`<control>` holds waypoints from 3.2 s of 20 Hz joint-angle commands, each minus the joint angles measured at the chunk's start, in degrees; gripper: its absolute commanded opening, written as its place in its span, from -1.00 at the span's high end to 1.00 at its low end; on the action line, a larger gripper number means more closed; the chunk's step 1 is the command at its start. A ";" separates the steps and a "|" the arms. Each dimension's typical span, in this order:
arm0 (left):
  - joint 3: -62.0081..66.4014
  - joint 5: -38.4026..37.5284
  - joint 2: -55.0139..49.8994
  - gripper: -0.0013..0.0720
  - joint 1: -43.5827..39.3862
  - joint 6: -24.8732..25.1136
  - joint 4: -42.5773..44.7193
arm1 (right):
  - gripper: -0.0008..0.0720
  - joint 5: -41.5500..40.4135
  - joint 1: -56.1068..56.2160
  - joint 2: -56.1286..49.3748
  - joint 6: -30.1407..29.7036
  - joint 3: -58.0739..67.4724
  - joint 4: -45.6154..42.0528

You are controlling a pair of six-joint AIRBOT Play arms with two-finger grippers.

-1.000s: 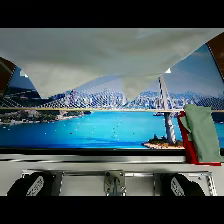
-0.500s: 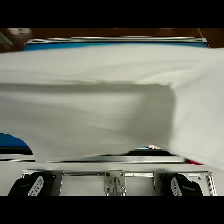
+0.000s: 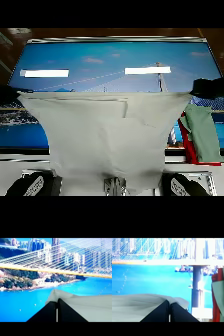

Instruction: Fold the shirts.

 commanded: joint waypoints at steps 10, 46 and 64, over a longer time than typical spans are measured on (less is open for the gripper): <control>19.69 21.97 -48.22 0.87 -5.66 -0.42 -1.92 | 0.80 -56.76 8.31 -33.90 10.16 -2.29 4.83; -37.03 5.62 -23.85 -0.72 19.50 12.33 -15.47 | -0.68 -0.94 -17.53 -11.74 -1.18 -19.52 4.59; -36.68 12.33 -19.76 0.87 12.11 10.12 -16.35 | -0.66 -13.49 -15.98 8.41 -7.17 -60.50 20.37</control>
